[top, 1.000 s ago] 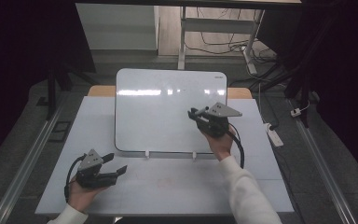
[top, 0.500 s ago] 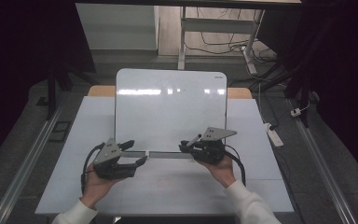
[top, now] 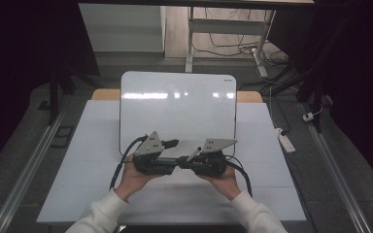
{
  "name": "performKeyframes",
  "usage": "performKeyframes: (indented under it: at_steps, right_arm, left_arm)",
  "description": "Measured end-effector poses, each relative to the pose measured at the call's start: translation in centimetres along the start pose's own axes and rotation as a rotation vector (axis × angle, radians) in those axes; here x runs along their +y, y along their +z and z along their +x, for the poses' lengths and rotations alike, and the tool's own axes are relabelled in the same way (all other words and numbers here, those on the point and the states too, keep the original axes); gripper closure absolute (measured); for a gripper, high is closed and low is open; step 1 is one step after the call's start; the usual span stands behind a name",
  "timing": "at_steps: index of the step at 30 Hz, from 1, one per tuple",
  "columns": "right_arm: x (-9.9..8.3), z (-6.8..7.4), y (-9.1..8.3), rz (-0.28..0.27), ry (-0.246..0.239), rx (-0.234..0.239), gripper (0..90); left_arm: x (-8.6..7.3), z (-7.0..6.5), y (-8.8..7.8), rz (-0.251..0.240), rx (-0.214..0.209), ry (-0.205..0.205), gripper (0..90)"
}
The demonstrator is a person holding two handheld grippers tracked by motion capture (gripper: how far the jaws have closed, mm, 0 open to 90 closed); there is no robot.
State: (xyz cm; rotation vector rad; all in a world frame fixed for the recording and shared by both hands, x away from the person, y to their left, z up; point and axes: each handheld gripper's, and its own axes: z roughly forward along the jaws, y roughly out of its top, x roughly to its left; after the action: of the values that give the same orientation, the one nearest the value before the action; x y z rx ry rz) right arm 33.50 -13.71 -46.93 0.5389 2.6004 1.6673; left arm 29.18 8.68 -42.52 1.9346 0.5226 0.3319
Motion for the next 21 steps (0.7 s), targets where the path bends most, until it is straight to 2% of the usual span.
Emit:
performKeyframes:
  at_steps: [2, 5, 9, 17, 19, 21]
  right_arm:
    - [-0.04, 0.04, 0.15, -0.002, 0.01, 0.014, 77.5]
    - [-0.07, 0.16, 0.3, 0.003, 0.011, 0.023, 77.5]
    - [-0.04, 0.4, 0.46, 0.008, 0.013, 0.035, 77.5]
    - [0.02, 0.6, 0.69, 0.006, 0.032, 0.059, 76.0]
    - [0.06, 0.67, 0.72, -0.006, 0.042, 0.066, 70.5]
    - [0.16, 0.76, 0.65, -0.019, 0.043, 0.051, 63.2]
  left_arm:
    - [0.1, -0.19, 0.46, 0.003, -0.031, 0.011, 46.4]
    - [0.22, -0.44, 0.94, 0.009, -0.062, 0.033, 58.7]
    - [0.25, -0.49, 1.09, 0.004, -0.069, 0.054, 78.7]
    - [0.24, -0.43, 0.96, 0.005, -0.054, 0.072, 81.6]
    - [0.27, -0.31, 0.76, -0.004, -0.04, 0.07, 81.7]
    - [0.33, 0.12, 0.36, -0.018, -0.034, 0.059, 81.7]
